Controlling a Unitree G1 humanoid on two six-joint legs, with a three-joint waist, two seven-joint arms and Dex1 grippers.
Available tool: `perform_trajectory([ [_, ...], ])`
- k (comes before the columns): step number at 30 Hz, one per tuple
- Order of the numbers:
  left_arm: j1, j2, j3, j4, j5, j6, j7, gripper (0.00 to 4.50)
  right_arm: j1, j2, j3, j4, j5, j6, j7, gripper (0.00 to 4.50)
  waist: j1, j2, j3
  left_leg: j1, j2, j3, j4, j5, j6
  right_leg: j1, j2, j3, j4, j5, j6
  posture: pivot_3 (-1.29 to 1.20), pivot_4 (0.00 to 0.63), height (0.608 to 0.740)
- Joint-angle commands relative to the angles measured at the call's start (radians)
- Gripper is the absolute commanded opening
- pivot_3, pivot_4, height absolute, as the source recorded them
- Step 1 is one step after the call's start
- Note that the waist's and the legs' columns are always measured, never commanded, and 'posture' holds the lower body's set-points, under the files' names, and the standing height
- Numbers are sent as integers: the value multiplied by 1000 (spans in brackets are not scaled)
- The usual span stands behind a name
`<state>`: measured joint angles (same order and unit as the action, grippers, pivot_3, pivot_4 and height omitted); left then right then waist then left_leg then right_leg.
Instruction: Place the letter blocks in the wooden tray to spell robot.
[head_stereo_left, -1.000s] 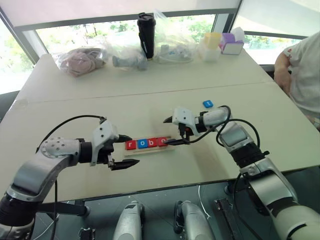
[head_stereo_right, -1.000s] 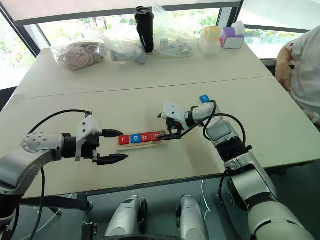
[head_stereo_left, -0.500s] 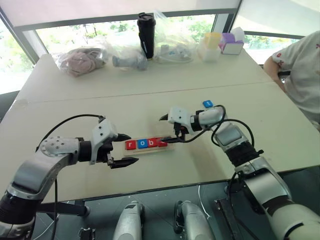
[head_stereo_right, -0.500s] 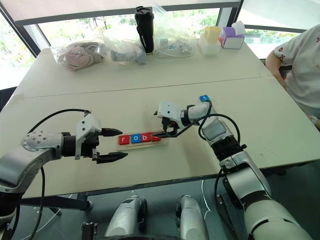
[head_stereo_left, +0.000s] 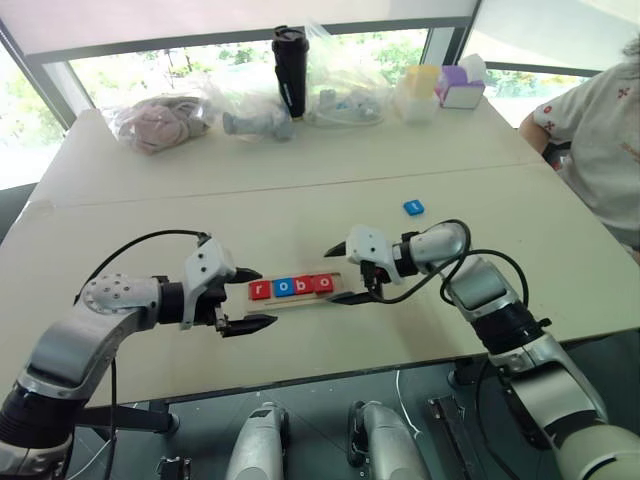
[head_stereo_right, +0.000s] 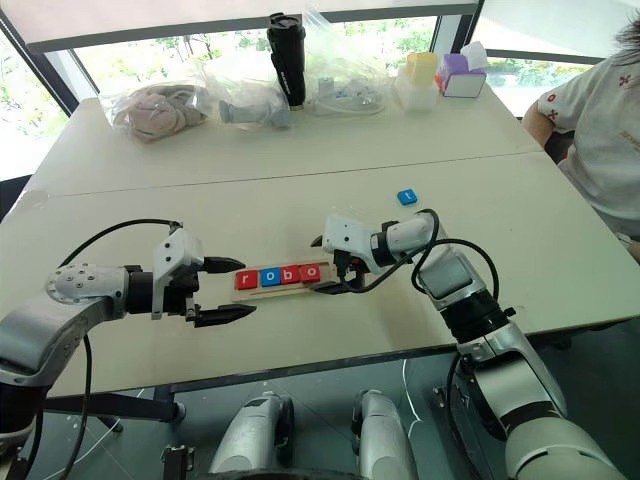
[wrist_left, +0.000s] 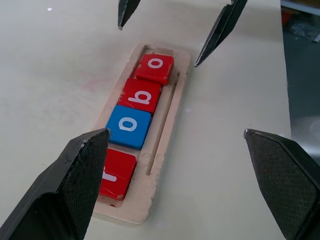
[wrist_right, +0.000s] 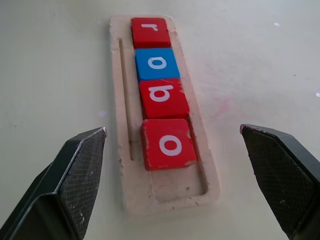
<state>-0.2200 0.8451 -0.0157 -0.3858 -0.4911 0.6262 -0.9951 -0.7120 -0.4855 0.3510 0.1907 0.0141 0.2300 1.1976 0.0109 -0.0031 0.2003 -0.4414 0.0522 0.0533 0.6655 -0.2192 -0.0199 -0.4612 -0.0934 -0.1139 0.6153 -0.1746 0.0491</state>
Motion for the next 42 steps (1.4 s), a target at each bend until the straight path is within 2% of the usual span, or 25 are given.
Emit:
perform_trajectory([
  [1, -9, 2, 15, -14, -1, -13, -1, 4500, -39, 19, 11, 58, -34, -63, -34, 4438, 0, 0, 0, 0, 0, 0, 0, 0, 0, 0, 0, 0, 0, 0, 0, 0, 150, 740],
  [13, 5, -1, 12, -22, 4, -13, 11, 4500, -90, 62, 9, 193, -68, -149, -87, 4438, -1, 0, 0, 0, 0, 0, 0, 0, 0, 0, 0, 0, 0, 0, 0, 0, 150, 740],
  [18, 7, -2, 12, -21, 4, -15, 12, 4500, -73, 60, -13, 111, -15, -88, -48, 4438, 0, 0, 0, 0, 0, 0, 0, 0, 0, 0, 0, 0, 0, 0, 0, 0, 150, 740],
  [21, 5, 0, 13, -17, 4, -18, 10, 4500, -50, 37, -56, -24, 83, 37, 4, 4438, 2, 0, 0, 0, 0, 0, 0, 0, 0, 0, 0, 0, 0, 0, 0, 0, 150, 740],
  [23, 7, 2, 15, -16, 4, -19, 9, 4500, -49, 31, -128, -97, 170, 145, -6, 4438, 2, 0, 0, 0, 0, 0, 0, 0, 0, 0, 0, 0, 0, 0, 0, 0, 150, 740],
  [26, 8, 4, 22, -18, 0, -19, 7, 4500, -78, 33, -281, -81, 244, 249, -134, 4438, 2, 0, 0, 0, 0, 0, 0, 0, 0, 1, 0, 0, 0, 0, 0, 0, 150, 740],
  [29, 6, 1, 28, -19, -9, -16, 8, 4500, -100, 16, -381, 42, 199, 254, -322, 4438, 3, 0, 0, 0, 0, 0, 0, 0, 0, 1, 0, 0, 0, 0, 0, 0, 150, 740],
  [34, -1, 1, 24, -12, -8, -18, 2, 4500, -112, -31, -410, 240, 73, 155, -562, 4438, 0, 0, 0, -1, 0, 0, 0, 0, 0, 0, 0, 0, -1, 0, 0, 0, 150, 740],
  [38, -23, -4, 9, 3, -1, -20, -5, 4500, -166, -11, -431, 439, 23, 103, -740, 4438, -9, 0, 0, -1, 0, 1, -1, 0, 0, -1, 0, 1, -1, 1, 1, 0, 150, 740],
  [42, -39, 2, 0, 15, 7, -23, -17, 4500, -229, 29, -446, 629, 35, 41, -788, 4438, -25, 0, 0, 0, 0, 1, -1, 0, 0, 0, 0, 1, 0, 2, 3, 0, 150, 740],
])
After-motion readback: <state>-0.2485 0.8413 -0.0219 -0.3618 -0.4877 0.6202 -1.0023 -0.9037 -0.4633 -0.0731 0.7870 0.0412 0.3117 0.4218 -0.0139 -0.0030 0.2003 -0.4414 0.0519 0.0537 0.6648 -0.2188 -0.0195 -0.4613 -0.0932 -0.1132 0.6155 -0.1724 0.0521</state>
